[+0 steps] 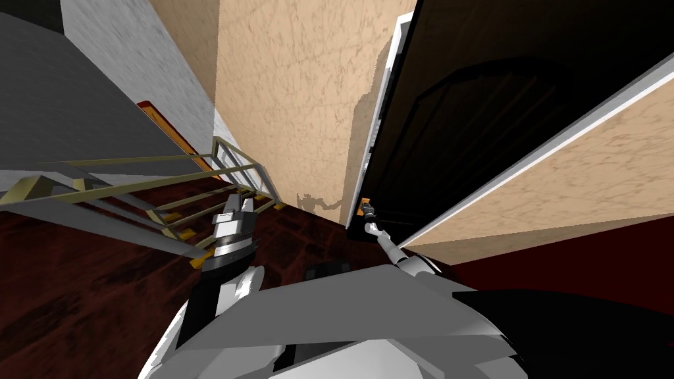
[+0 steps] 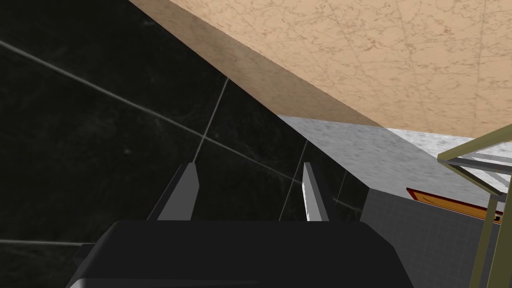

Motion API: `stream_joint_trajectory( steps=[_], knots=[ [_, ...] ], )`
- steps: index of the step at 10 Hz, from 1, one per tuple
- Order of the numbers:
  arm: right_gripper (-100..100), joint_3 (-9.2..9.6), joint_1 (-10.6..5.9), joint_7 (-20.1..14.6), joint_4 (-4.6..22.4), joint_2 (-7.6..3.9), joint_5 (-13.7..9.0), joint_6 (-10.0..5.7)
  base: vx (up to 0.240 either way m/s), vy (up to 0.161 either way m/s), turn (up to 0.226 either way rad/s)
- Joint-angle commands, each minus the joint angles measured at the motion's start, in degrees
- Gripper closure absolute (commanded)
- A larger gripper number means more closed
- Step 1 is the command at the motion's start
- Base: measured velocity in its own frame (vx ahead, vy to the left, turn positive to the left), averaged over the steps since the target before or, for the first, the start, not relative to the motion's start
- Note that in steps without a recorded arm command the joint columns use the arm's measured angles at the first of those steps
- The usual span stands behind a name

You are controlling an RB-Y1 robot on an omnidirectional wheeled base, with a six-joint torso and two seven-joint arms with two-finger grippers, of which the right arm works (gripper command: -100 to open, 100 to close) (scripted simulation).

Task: Pull the door open

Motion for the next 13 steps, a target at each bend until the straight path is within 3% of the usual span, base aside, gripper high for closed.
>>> stream_joint_trajectory(
  steps=[1,7,8,13],
  knots=[
    [100,1.21,0.55,-1.2,-0.6,-0.44,0.0,0.23,-0.220,-0.109,0.115],
    [100,5.83,1.84,-6.0,-2.8,-3.35,0.1,0.32,-0.240,-0.073,0.135],
    [100,5.21,1.66,-5.3,-2.6,-3.13,0.1,0.37,-0.121,-0.029,0.034],
    [100,9.47,3.17,-8.8,-5.1,-5.68,0.6,-0.05,-0.217,-0.094,0.123]
  ],
)
